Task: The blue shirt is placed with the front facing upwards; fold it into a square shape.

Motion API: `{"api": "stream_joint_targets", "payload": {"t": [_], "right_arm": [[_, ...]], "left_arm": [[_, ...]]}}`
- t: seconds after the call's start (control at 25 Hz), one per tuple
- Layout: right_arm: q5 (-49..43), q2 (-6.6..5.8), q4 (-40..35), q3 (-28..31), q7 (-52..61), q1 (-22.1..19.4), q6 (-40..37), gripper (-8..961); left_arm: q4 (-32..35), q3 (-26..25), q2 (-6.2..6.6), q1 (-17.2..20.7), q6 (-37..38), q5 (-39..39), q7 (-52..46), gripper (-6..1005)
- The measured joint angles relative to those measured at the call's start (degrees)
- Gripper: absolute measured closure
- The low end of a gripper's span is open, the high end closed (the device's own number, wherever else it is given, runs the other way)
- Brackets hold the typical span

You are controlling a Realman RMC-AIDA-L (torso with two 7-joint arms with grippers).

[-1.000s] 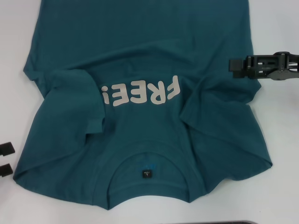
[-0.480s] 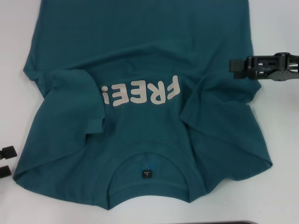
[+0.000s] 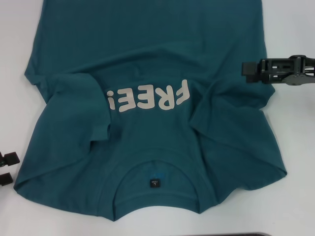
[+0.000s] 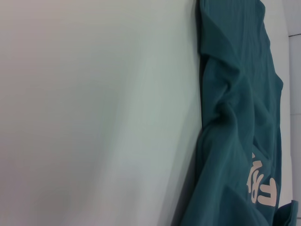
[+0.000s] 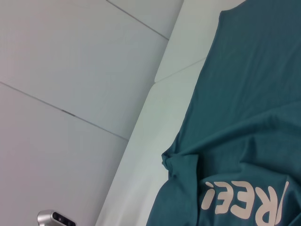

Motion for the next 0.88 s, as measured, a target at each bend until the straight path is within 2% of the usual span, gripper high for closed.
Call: {"api": "stream_joint_targets", "payload": {"t": [0.44,0.68,0.88], "right_arm": [[0.0,0.0,0.0,0.0,0.0,0.2,-0.1,145],[0.0,0.0,0.0,0.0,0.0,0.2,-0.1,145],[0.0,0.0,0.0,0.0,0.0,0.2,-0.1,145]], "left_arm": [[0.2,1.3,-0.41,0.0,1.2,0.3,1.0,213],[0.3,3.8,-0.68,0.0,2.2,0.3,1.1,236],[0.0,2.1,-0.68,-0.1,2.9,-0.1,1.1,236]]}}
